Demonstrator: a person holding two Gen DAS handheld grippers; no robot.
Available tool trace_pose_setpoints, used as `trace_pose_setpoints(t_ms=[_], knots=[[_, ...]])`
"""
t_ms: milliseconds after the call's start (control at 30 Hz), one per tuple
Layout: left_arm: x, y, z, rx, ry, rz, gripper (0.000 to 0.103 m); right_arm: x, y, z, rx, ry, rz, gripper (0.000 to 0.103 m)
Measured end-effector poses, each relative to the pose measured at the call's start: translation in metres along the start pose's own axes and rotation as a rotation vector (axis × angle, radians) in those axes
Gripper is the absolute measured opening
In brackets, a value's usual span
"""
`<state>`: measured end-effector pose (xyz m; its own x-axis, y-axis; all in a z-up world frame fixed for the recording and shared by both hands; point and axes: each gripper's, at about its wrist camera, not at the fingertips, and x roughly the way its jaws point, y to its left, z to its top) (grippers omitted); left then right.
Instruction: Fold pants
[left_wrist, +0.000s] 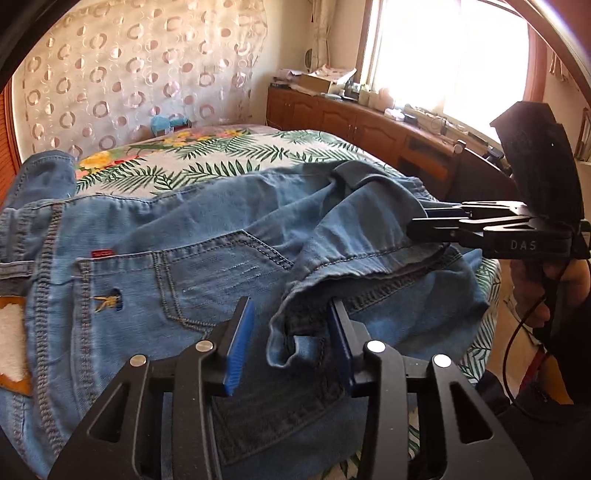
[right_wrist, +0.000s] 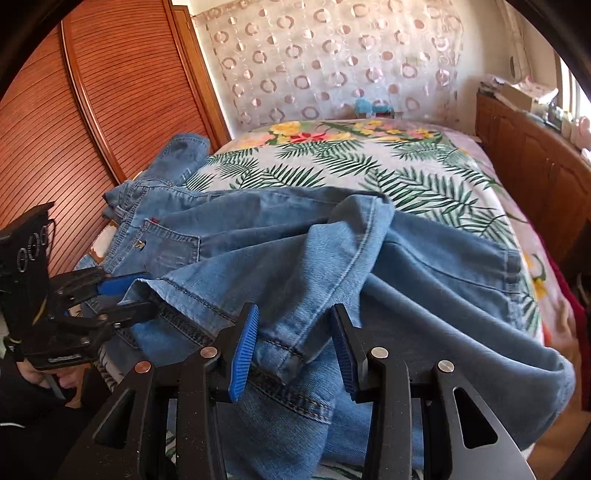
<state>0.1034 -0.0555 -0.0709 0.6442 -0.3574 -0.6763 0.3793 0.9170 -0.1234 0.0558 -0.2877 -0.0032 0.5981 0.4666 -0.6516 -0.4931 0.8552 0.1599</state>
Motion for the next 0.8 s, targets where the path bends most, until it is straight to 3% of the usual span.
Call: trace_pose_setpoints(t_ms=[100, 133, 167, 200, 300, 600, 800], knots=[[0.004, -0.004, -0.001, 0.024, -0.013, -0.002, 0.019, 0.011, -0.005, 0.004, 0.024, 0.018, 0.02, 0.039], [0.003, -0.007, -0.002, 0.031, -0.02, 0.0, 0.018, 0.012, -0.006, 0.006, 0.027, 0.013, 0.03, 0.027], [0.001, -0.007, -0.002, 0.032, -0.025, 0.0, 0.008, 0.015, -0.007, 0.009, 0.024, 0.011, 0.038, 0.023], [-0.002, -0.007, -0.002, 0.03, -0.033, -0.001, 0.007, 0.017, -0.008, 0.012, 0.019, 0.008, 0.044, 0.015], [-0.016, -0.006, 0.003, 0.021, -0.064, -0.021, 0.006, 0.011, -0.005, 0.021, -0.001, -0.027, 0.077, 0.013], [-0.094, 0.004, 0.014, 0.012, -0.191, 0.005, 0.006, -0.039, 0.031, 0.066, -0.12, -0.193, 0.134, 0.012], [-0.132, 0.028, 0.001, -0.022, -0.228, 0.074, 0.006, -0.043, 0.075, 0.094, -0.228, -0.24, 0.177, 0.012]])
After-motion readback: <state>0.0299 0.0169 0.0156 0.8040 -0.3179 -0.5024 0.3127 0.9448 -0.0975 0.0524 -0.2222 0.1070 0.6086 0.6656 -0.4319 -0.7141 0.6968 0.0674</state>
